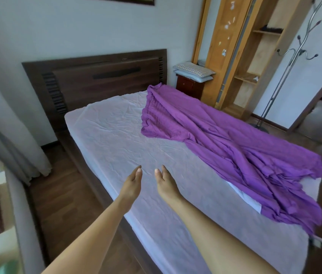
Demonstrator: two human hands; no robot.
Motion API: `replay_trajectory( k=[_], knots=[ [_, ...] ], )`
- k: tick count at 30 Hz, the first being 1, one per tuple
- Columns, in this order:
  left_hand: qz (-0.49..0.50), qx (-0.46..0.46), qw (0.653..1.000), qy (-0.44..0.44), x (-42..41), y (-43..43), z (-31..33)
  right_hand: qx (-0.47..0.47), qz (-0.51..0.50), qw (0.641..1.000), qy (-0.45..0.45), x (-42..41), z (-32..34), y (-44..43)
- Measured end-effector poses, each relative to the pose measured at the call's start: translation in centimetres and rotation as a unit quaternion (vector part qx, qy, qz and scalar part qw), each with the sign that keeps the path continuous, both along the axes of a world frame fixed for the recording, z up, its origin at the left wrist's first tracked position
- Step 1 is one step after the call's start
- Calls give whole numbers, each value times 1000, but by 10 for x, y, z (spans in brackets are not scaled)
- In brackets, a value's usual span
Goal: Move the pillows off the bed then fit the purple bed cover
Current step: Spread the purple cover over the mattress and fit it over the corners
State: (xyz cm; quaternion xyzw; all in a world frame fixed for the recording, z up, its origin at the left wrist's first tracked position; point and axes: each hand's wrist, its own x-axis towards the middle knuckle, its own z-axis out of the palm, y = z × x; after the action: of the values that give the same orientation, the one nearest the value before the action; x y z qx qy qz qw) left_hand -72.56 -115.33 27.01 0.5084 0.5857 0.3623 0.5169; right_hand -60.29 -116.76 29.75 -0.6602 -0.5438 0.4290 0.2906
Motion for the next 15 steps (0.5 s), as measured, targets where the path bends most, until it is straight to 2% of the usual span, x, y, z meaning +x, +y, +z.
replay_trajectory(
  k=[15],
  knots=[
    [-105, -6, 994, -13, 54, -5, -14, -10, -130, 991, 1, 34, -11, -43]
  ],
)
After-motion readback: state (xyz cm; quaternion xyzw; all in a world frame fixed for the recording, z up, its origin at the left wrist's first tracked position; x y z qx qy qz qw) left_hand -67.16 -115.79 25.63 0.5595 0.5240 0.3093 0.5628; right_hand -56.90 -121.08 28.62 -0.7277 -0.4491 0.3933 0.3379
